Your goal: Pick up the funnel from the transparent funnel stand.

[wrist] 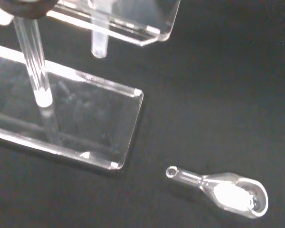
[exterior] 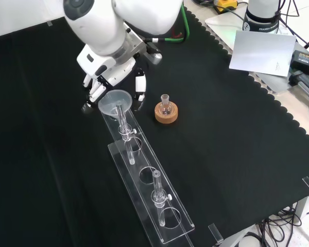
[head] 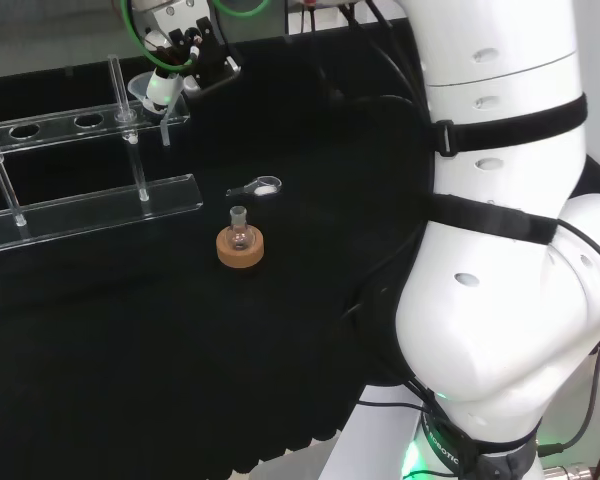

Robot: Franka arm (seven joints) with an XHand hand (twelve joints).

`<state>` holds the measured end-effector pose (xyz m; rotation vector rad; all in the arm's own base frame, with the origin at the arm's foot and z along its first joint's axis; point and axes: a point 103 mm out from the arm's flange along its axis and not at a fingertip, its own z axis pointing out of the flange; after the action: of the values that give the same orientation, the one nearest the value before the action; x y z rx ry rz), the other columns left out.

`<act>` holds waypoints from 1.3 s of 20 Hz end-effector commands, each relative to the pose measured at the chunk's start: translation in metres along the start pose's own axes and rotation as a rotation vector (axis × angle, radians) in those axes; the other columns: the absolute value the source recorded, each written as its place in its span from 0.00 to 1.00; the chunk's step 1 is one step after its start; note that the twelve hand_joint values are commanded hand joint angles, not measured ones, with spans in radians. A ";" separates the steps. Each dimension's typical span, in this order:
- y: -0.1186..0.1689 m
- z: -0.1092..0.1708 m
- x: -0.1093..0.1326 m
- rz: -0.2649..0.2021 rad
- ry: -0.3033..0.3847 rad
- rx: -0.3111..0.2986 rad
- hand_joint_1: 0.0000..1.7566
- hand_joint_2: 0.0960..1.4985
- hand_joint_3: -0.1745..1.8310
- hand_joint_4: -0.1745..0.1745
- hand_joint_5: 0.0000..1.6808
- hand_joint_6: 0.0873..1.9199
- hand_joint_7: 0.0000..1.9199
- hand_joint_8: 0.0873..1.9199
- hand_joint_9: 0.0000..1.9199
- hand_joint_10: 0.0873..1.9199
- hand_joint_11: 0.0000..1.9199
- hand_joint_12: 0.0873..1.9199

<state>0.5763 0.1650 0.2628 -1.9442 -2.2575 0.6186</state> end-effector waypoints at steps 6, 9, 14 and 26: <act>-0.028 -0.052 -0.005 0.027 -0.031 -0.225 0.44 0.48 0.30 0.25 0.20 0.00 0.34 0.37 0.52 0.27 0.29 0.67; -0.036 -0.060 -0.007 0.033 -0.043 -0.249 0.45 0.48 0.31 0.28 0.23 0.00 0.36 0.37 0.52 0.27 0.29 0.67; -0.053 -0.074 -0.017 0.062 -0.047 -0.304 0.47 0.47 0.32 0.39 0.38 0.04 0.45 0.34 0.56 0.26 0.32 0.65; -0.130 -0.094 -0.042 0.135 -0.012 -0.382 0.48 0.46 0.33 0.44 0.40 0.22 0.48 0.33 0.58 0.24 0.34 0.63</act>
<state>0.5374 0.1461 0.3853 -2.2028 -2.4295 0.2739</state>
